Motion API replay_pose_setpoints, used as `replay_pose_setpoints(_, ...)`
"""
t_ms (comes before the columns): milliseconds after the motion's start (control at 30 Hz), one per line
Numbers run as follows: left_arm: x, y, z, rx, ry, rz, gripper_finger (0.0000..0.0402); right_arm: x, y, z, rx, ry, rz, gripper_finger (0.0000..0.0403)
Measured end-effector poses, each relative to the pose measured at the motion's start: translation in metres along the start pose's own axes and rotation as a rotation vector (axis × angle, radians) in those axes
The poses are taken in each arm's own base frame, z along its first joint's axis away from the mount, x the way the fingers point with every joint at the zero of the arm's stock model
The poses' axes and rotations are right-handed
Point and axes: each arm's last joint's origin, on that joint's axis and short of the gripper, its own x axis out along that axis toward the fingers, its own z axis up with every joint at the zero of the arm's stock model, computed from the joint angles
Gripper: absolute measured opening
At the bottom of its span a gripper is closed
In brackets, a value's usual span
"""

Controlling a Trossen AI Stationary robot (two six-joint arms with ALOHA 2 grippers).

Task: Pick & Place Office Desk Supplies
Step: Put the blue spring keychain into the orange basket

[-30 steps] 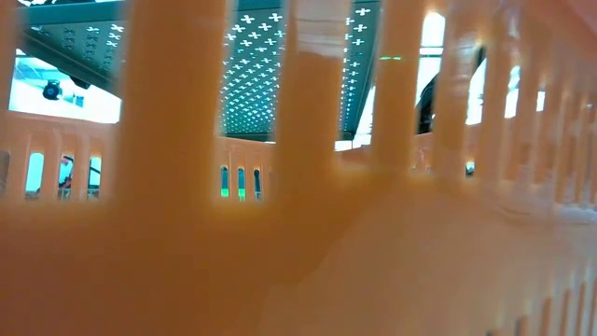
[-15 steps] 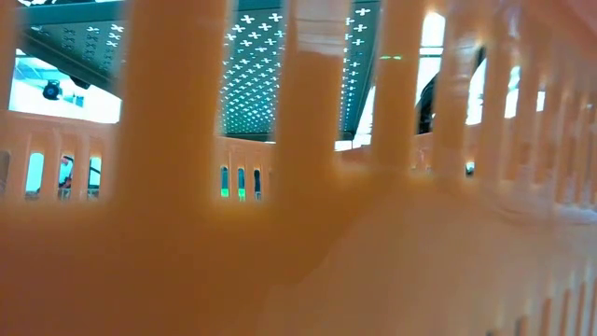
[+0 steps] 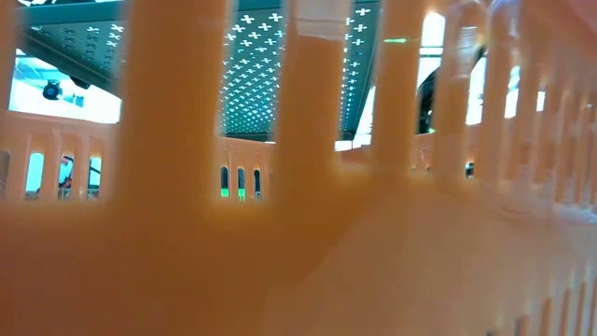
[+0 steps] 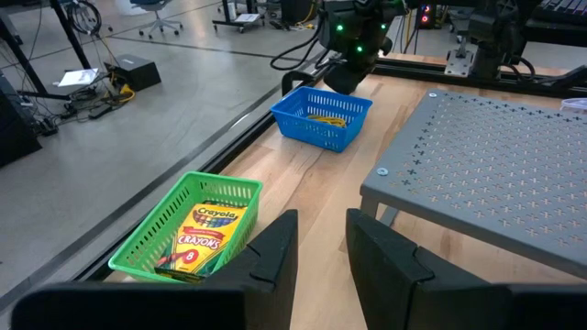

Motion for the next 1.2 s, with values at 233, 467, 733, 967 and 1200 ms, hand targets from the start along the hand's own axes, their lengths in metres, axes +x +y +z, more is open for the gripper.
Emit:
replay_pose_setpoints(233, 0.0, 0.0, 0.0, 0.0, 0.001, 0.0, 0.0098, -0.004, 0.004, -0.002, -0.015, -0.002, 0.018, 0.0008)
replay_pose_setpoints(467, 0.0, 0.0, 0.0, 0.0, 0.0, 0.0, 0.0098, -0.013, 0.01, 0.001, -0.033, -0.019, 0.037, 0.0008)
replay_pose_setpoints(733, 0.0, 0.0, 0.0, 0.0, 0.0, 0.0, 0.0098, -0.033, 0.015, 0.007, -0.072, -0.013, 0.012, 0.0008)
replay_pose_setpoints(967, 0.0, 0.0, 0.0, 0.0, 0.0, 0.0, 0.0098, -0.052, 0.02, 0.008, -0.111, -0.017, 0.004, 0.0008)
replay_pose_setpoints(1200, 0.0, 0.0, 0.0, 0.0, 0.0, 0.0, 0.0098, -0.075, 0.018, 0.018, -0.162, 0.007, -0.05, 0.0008)
